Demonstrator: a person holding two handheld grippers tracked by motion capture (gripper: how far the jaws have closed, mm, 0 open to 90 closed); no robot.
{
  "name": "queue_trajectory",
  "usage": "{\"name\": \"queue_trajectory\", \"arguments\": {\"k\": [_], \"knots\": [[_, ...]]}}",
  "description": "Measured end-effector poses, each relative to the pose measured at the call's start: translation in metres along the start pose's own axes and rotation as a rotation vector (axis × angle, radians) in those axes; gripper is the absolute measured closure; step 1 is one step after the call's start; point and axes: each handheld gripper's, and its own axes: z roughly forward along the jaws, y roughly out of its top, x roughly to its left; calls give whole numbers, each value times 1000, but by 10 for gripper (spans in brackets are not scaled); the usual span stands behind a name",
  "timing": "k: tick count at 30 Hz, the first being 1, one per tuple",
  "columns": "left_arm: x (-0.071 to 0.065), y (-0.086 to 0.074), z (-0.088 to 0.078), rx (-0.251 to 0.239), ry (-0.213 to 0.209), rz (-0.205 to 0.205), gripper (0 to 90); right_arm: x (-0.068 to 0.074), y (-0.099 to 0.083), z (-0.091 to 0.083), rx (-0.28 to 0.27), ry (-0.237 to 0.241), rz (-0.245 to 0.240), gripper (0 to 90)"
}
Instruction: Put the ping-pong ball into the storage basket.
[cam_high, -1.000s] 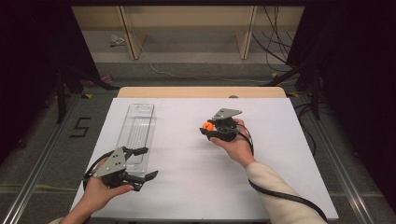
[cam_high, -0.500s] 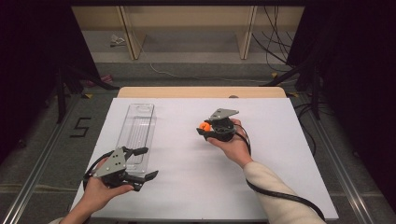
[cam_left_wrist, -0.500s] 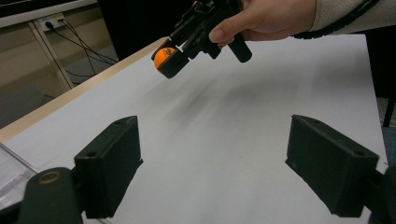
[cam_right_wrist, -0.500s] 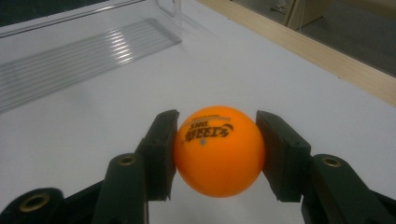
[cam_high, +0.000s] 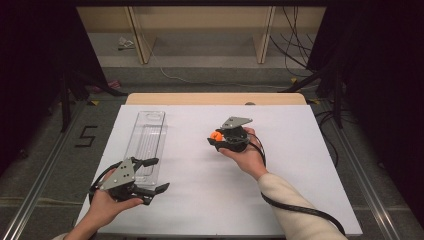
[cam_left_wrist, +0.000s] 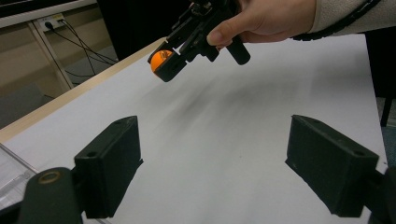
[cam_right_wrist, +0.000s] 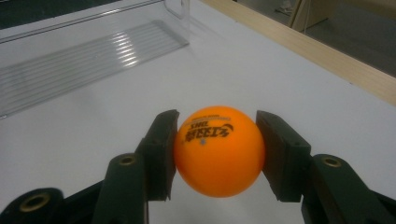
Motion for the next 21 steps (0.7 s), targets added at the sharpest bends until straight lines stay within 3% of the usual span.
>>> {"name": "queue_trajectory", "arguments": {"k": [21], "knots": [[0, 0, 0, 0, -1, 1, 174, 9, 6, 8, -6, 20, -12, 514]]}}
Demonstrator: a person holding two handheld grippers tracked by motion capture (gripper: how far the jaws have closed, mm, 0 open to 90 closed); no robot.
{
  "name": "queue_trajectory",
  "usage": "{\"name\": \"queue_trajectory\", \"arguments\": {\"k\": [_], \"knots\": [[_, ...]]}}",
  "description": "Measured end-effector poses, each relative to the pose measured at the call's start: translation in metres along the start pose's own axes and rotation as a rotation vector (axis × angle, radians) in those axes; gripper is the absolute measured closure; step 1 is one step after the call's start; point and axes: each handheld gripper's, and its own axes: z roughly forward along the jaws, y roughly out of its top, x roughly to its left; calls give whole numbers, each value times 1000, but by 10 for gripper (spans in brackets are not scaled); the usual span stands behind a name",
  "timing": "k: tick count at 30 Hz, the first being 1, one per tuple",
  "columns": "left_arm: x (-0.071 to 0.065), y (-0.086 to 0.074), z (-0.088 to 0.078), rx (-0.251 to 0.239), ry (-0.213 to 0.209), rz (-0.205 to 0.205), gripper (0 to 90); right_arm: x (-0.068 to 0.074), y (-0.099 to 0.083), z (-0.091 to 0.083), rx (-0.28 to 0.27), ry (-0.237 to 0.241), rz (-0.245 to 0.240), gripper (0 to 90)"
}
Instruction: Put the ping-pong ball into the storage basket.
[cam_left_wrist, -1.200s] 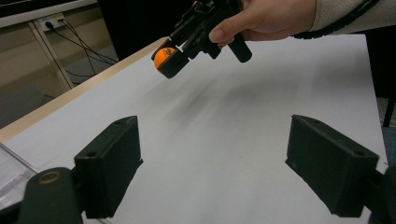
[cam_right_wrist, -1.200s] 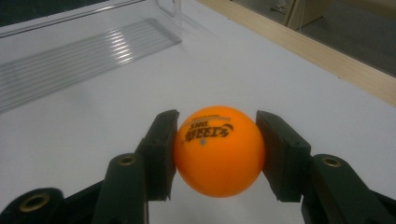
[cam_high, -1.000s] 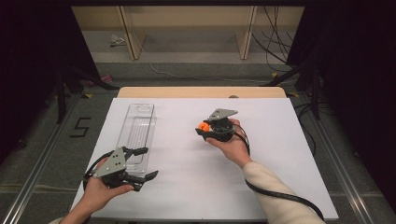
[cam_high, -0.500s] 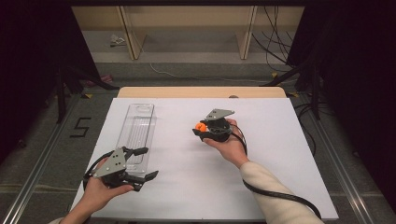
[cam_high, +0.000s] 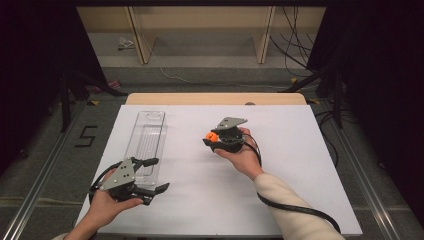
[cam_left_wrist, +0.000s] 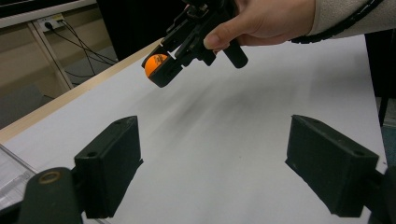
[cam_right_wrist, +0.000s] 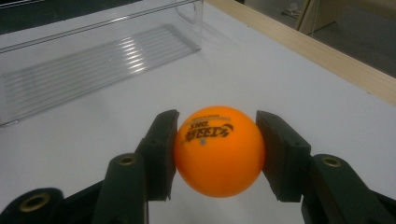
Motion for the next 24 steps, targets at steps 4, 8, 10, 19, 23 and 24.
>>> {"name": "queue_trajectory", "arguments": {"k": [4, 8, 10, 19, 23, 24], "knots": [[0, 0, 0, 0, 0, 0, 174, 2, 1, 2, 2, 5, -2, 515], [0, 0, 0, 0, -1, 0, 174, 4, 2, 4, 1, 10, -2, 515], [0, 0, 0, 0, -1, 0, 174, 4, 2, 4, 2, 12, -2, 515], [0, 0, 0, 1, -1, 0, 174, 7, 4, 7, 0, 17, -6, 514], [0, 0, 0, 0, -1, 0, 174, 7, 4, 7, -1, 17, -5, 515], [0, 0, 0, 0, -1, 0, 174, 7, 5, 7, -1, 18, -6, 515]]}}
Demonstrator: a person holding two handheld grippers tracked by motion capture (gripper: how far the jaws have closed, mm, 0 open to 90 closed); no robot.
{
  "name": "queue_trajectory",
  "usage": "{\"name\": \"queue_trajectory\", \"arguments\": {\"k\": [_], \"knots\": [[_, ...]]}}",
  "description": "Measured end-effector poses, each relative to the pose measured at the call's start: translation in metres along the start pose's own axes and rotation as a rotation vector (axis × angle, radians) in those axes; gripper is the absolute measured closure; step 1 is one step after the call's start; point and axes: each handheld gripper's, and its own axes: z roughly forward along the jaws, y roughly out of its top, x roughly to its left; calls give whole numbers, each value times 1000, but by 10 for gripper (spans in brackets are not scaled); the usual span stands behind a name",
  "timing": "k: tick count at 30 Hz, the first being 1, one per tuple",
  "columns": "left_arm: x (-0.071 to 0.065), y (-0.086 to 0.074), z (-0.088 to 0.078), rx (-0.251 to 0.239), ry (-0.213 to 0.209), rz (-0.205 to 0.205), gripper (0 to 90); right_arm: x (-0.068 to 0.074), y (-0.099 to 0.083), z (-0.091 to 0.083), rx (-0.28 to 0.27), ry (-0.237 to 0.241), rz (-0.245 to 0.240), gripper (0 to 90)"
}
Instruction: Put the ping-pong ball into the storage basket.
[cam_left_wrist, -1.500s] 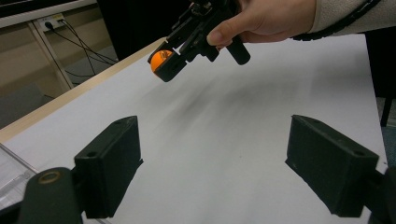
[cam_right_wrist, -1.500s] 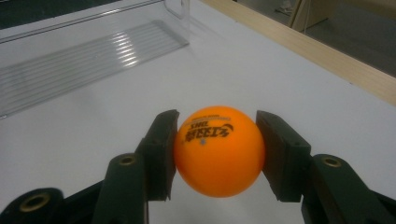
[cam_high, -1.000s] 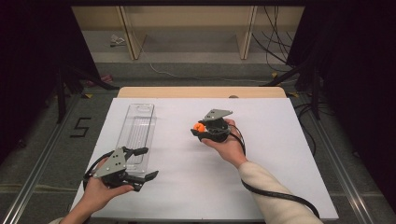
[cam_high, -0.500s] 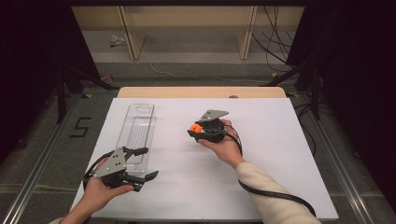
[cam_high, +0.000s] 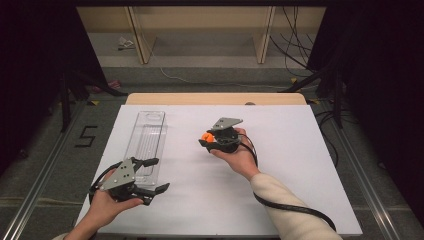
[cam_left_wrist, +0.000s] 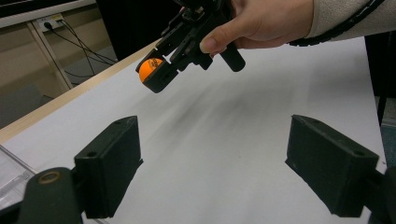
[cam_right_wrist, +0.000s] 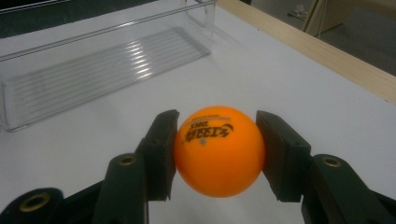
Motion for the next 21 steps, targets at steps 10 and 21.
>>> {"name": "queue_trajectory", "arguments": {"k": [10, 21], "knots": [[0, 0, 0, 0, 0, 0, 174, 2, 2, 2, -3, 4, -3, 514], [0, 0, 0, 0, -1, -1, 173, 5, 4, 4, -4, 14, -8, 515]]}}
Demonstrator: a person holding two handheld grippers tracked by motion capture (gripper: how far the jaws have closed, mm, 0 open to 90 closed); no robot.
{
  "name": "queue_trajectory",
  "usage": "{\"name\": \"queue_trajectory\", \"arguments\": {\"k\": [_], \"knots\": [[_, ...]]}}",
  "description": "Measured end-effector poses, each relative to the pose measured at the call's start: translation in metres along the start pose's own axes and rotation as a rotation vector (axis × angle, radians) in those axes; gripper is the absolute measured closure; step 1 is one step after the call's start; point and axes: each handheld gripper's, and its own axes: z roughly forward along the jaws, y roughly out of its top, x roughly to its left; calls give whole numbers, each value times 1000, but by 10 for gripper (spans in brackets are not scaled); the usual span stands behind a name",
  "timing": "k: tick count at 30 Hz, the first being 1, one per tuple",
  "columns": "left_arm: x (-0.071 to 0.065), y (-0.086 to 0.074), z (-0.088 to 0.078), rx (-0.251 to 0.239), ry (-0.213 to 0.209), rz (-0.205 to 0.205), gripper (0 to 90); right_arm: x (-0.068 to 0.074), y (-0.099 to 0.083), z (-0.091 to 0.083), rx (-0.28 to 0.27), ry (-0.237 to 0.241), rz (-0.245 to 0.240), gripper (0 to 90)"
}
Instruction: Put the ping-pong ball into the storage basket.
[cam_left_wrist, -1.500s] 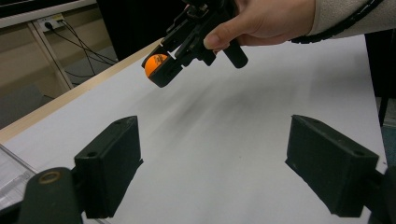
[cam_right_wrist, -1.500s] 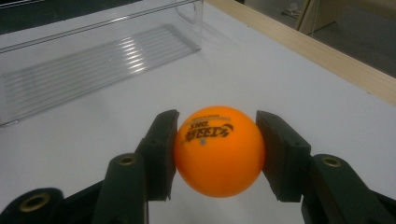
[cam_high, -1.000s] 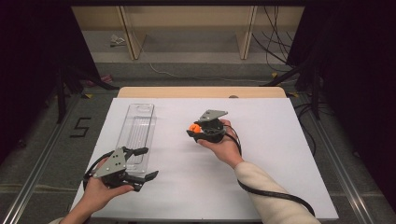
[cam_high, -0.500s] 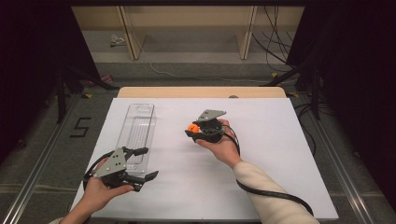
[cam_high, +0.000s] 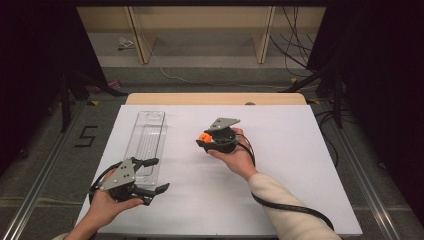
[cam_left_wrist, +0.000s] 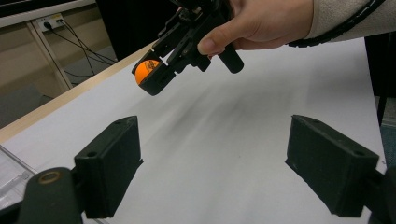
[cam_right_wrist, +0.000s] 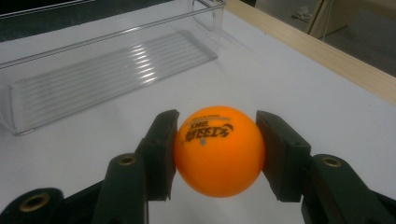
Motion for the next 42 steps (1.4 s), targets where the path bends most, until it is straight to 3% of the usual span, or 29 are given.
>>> {"name": "queue_trajectory", "arguments": {"k": [42], "knots": [[0, 0, 0, 1, -1, 1, 174, 8, 7, 6, -7, 17, -6, 515]]}}
